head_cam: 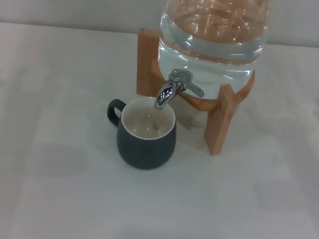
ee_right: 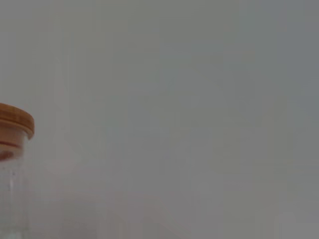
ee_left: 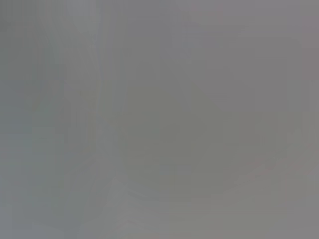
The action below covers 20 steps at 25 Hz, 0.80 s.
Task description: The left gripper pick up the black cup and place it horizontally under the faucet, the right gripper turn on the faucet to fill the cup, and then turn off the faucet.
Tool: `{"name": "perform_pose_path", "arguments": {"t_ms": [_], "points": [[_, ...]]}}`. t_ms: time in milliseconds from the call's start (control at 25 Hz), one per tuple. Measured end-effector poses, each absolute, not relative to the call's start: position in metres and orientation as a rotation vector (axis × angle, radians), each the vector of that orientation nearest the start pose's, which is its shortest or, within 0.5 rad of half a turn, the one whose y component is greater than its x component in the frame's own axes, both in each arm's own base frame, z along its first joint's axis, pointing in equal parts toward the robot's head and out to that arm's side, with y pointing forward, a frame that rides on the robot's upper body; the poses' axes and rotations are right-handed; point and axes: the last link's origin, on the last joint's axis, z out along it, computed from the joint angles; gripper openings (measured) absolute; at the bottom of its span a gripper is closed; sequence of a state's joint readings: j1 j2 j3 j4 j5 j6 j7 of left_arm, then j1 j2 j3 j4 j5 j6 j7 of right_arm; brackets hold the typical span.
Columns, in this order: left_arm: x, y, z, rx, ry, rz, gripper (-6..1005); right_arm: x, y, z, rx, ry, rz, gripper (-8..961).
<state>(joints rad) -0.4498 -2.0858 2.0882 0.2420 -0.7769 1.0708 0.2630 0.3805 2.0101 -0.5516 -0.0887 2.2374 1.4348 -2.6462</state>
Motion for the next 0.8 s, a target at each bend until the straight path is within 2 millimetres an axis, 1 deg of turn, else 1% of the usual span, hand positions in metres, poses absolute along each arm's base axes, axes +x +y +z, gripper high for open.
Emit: {"name": "perform_pose_path", "arguments": {"t_ms": [120,280,400,440,640,800], "points": [[-0.331,0.341,0.007,-1.467,-0.300,-0.412,891,0.356,0.304,0.067,-1.492,0.480,0.925,844],[-0.341,0.328,0.020,-1.389,-0.294,-0.411,891,0.351,0.296,0.061,-1.534,0.483,0.986,844],[-0.345,0.323,0.023,-1.379,-0.289,-0.402,891,0.342,0.293,0.052,-1.617,0.478,1.031,844],[-0.346,0.323,0.023,-1.379,-0.288,-0.396,891,0.338,0.291,0.046,-1.666,0.472,1.046,844],[-0.351,0.322,0.023,-1.395,-0.289,-0.367,892,0.321,0.284,0.026,-1.827,0.447,1.103,844],[-0.355,0.320,0.021,-1.409,-0.295,-0.349,892,0.313,0.275,0.020,-1.890,0.419,1.156,844]]}}
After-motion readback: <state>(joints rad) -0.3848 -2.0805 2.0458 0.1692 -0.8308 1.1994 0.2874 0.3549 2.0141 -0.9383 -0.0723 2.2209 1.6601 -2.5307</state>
